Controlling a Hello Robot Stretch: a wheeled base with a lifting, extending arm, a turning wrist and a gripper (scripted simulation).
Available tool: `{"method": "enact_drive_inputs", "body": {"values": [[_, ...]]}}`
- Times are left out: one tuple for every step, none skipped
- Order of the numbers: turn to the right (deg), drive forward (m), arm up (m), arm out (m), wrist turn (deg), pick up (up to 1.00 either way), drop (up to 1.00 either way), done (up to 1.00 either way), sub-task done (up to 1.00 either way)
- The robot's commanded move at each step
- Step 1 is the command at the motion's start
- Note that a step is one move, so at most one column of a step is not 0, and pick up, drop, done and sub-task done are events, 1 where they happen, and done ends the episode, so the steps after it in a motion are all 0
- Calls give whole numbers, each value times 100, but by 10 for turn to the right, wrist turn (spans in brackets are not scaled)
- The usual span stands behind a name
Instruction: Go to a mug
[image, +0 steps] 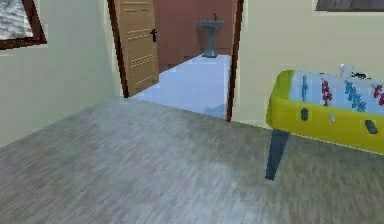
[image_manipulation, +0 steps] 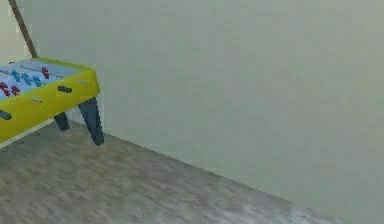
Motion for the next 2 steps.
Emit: {"method": "enact_drive_inputs", "body": {"values": [[0,100,0,0,0,0,0,0,0],[0,100,0,0,0,0,0,0,0]]}}
